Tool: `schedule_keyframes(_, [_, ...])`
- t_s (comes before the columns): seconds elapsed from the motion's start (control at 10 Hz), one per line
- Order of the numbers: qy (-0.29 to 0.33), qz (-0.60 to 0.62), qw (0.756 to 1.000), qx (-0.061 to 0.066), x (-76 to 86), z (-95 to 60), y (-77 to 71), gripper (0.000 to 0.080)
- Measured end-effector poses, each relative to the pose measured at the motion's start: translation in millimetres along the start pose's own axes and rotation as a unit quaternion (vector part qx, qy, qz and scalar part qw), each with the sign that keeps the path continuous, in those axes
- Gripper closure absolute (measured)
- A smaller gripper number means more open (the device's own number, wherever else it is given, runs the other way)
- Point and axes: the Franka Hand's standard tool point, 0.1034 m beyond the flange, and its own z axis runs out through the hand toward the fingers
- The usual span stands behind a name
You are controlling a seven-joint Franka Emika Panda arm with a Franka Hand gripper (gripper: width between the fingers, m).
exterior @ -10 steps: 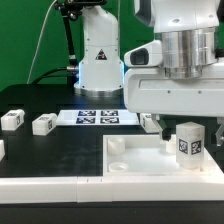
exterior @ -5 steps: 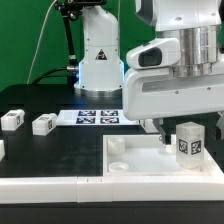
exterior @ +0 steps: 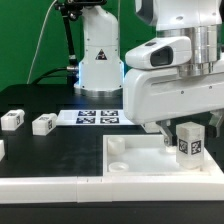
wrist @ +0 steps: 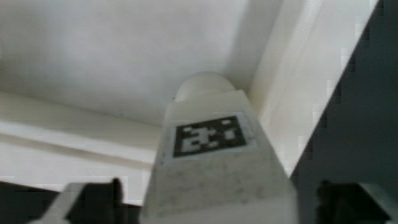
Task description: Assemble one leg
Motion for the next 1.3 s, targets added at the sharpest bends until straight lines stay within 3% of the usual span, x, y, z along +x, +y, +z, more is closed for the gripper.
schedule_keyframes(0.1, [0.0, 0.0, 1.0, 0.0, 0.0, 0.0, 0.0, 0.0424])
schedule_keyframes(0.2, [0.0, 0.0, 1.0, 0.0, 0.0, 0.0, 0.0, 0.0511])
schedule_keyframes(0.5, [0.0, 0.034, 0.999, 0.001, -0.2, 0.3, 0.4, 0.0511])
schedule_keyframes(0.7, [0.001, 0.134, 0.991, 0.0, -0.4, 0.4, 1.6, 0.0511])
schedule_keyframes(1.0, [0.0, 0.331, 0.944, -0.001, -1.3, 0.6, 3.6, 0.0509])
schedule_keyframes(1.3, [-0.001, 0.495, 0.869, -0.001, -2.3, 1.1, 4.4, 0.0509])
